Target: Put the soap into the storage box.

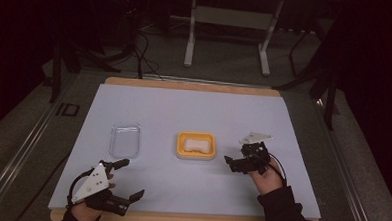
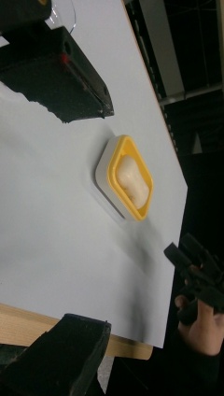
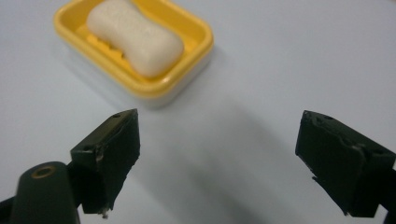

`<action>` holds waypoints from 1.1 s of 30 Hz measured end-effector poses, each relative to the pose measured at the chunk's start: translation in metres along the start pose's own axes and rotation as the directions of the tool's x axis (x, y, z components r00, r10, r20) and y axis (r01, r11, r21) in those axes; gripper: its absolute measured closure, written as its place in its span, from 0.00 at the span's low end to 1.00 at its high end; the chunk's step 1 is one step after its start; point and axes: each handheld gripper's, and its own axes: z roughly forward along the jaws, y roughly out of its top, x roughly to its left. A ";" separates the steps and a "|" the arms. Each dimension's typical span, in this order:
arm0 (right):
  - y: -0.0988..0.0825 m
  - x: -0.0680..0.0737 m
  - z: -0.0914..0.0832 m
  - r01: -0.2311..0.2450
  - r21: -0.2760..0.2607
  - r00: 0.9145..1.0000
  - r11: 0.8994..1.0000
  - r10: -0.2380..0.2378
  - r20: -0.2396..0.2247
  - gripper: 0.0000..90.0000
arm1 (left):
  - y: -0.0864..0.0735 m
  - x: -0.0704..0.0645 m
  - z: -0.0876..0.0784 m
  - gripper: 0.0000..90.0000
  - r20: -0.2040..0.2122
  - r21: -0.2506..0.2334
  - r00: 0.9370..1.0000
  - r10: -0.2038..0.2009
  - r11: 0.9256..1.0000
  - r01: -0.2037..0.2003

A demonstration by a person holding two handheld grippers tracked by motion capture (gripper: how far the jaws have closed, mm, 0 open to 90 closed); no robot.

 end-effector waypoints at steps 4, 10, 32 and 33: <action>-0.012 0.002 -0.007 -0.017 0.002 1.000 1.000 0.016 0.014 0.15 | 0.000 0.000 0.000 0.01 0.001 0.002 1.000 0.000 1.000 0.000; -0.023 0.004 -0.018 -0.029 -0.019 0.999 0.999 0.030 0.031 0.15 | 0.000 0.000 0.001 0.01 -0.002 0.009 1.000 -0.002 1.000 0.002; -0.050 -0.004 -0.051 -0.114 -0.115 0.988 0.987 0.125 0.092 0.15 | 0.000 -0.001 0.002 0.01 0.002 0.019 1.000 -0.005 1.000 0.005; -0.050 -0.004 -0.051 -0.111 -0.114 0.988 0.987 0.122 0.094 0.15 | 0.000 -0.001 0.002 0.01 0.002 0.019 1.000 -0.005 1.000 0.005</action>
